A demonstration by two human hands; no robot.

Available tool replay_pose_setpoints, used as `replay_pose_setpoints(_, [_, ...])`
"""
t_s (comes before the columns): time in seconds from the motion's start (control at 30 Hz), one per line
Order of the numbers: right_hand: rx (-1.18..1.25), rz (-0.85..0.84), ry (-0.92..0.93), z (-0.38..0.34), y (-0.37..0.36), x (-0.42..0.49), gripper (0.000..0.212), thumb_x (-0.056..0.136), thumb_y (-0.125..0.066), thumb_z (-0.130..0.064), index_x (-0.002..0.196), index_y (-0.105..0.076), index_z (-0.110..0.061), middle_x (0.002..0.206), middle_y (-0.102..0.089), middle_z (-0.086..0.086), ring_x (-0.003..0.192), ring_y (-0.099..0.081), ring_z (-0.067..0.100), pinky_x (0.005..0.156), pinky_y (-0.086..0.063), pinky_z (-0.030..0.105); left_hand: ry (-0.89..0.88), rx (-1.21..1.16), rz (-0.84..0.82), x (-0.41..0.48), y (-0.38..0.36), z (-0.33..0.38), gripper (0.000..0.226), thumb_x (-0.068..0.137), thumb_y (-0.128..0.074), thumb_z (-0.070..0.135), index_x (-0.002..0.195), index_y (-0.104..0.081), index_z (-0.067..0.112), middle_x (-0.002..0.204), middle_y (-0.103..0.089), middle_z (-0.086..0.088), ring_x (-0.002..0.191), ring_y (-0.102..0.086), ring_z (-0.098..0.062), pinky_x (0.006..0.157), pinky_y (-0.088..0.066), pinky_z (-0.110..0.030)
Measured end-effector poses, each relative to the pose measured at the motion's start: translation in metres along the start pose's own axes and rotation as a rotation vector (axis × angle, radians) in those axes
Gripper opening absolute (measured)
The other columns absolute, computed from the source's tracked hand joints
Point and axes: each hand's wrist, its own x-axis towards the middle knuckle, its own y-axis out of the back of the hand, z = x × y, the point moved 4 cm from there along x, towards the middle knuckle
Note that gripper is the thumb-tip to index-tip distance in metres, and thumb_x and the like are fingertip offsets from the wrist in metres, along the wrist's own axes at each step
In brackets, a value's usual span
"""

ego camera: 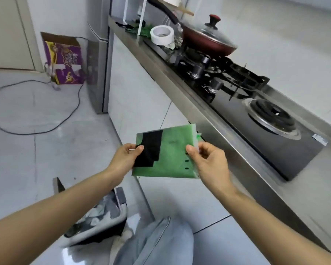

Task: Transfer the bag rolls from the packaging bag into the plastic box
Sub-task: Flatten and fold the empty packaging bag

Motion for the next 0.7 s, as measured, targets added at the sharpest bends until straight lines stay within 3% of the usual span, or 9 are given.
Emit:
replay_pose_setpoints(0.07, [-0.026,-0.040,-0.021,0.011,-0.019,0.005,0.028,0.090,-0.062,-0.017,0.062,-0.057,-0.021,0.051,-0.057,-0.015,0.050,-0.049,-0.004,0.053,-0.039,0.012,0.040,0.002,0.061,0.009,0.011,-0.019,0.018,0.091,-0.058,0.028,0.091,-0.061,0.011,0.097,-0.066,-0.011,0.096,-0.064,-0.031,0.094,-0.049,-0.048])
replay_pose_setpoints(0.13, [-0.046,-0.083,-0.061,0.024,-0.039,0.010,0.024,0.090,-0.061,-0.020,0.067,-0.060,-0.018,0.061,-0.059,-0.009,0.058,-0.052,0.004,0.057,-0.043,0.020,0.076,0.013,0.117,0.016,0.020,-0.037,0.020,0.092,-0.057,0.028,0.095,-0.060,0.008,0.097,-0.067,-0.011,0.094,-0.063,-0.029,0.092,-0.051,-0.044])
replay_pose_setpoints(0.23, [-0.077,-0.137,-0.115,0.047,-0.068,0.014,0.025,0.090,-0.061,-0.023,0.070,-0.061,-0.008,0.062,-0.054,-0.003,0.059,-0.048,0.009,0.055,-0.039,0.019,0.121,0.020,0.204,0.022,0.031,-0.067,0.012,0.094,-0.054,0.021,0.097,-0.055,0.009,0.081,-0.060,-0.002,0.079,-0.058,-0.021,0.067,-0.048,-0.029])
replay_pose_setpoints(0.3, [-0.101,-0.174,-0.150,0.062,-0.090,0.016,0.028,0.091,-0.060,-0.023,0.070,-0.059,-0.004,0.060,-0.051,-0.003,0.054,-0.044,0.006,0.049,-0.034,0.013,0.163,0.035,0.268,0.022,0.038,-0.087,0.011,0.094,-0.052,0.016,0.103,-0.051,0.010,0.086,-0.059,-0.004,0.080,-0.055,-0.020,0.062,-0.044,-0.023])
replay_pose_setpoints(0.37, [-0.118,-0.198,-0.194,0.078,-0.110,0.017,0.031,0.091,-0.059,-0.022,0.065,-0.055,-0.007,0.057,-0.047,-0.005,0.049,-0.041,0.003,0.046,-0.033,0.012,0.209,0.035,0.309,0.022,0.046,-0.105,0.021,0.094,-0.051,0.014,0.113,-0.050,0.005,0.102,-0.061,-0.012,0.089,-0.055,-0.022,0.074,-0.048,-0.031])
replay_pose_setpoints(0.47, [-0.130,-0.259,-0.276,0.105,-0.146,0.020,0.031,0.092,-0.057,-0.022,0.065,-0.051,-0.008,0.058,-0.045,-0.001,0.054,-0.040,0.011,0.047,-0.030,0.017,0.272,0.057,0.337,0.024,0.064,-0.132,0.030,0.095,-0.049,0.013,0.122,-0.045,0.001,0.108,-0.057,-0.010,0.095,-0.054,-0.022,0.081,-0.043,-0.029])
replay_pose_setpoints(0.57, [-0.155,-0.308,-0.341,0.130,-0.180,0.021,0.031,0.091,-0.055,-0.021,0.071,-0.054,0.002,0.064,-0.048,0.005,0.060,-0.042,0.016,0.054,-0.033,0.027,0.316,0.123,0.371,0.025,0.085,-0.156,0.042,0.093,-0.053,0.018,0.130,-0.040,0.004,0.126,-0.055,-0.015,0.111,-0.055,-0.029,0.095,-0.045,-0.038])
replay_pose_setpoints(0.63, [-0.152,-0.337,-0.379,0.144,-0.200,0.020,0.030,0.091,-0.055,-0.020,0.072,-0.055,0.002,0.064,-0.048,0.005,0.060,-0.044,0.016,0.055,-0.034,0.027,0.306,0.212,0.398,0.025,0.095,-0.165,0.051,0.092,-0.054,0.016,0.137,-0.034,0.004,0.137,-0.045,-0.014,0.126,-0.045,-0.029,0.105,-0.038,-0.039])
replay_pose_setpoints(0.7, [-0.179,-0.373,-0.402,0.156,-0.218,0.018,0.027,0.092,-0.054,-0.019,0.067,-0.052,-0.008,0.059,-0.046,-0.002,0.055,-0.041,0.012,0.051,-0.033,0.022,0.258,0.315,0.407,0.021,0.102,-0.171,0.060,0.091,-0.055,0.014,0.143,-0.026,0.004,0.146,-0.035,-0.015,0.136,-0.032,-0.028,0.112,-0.028,-0.038])
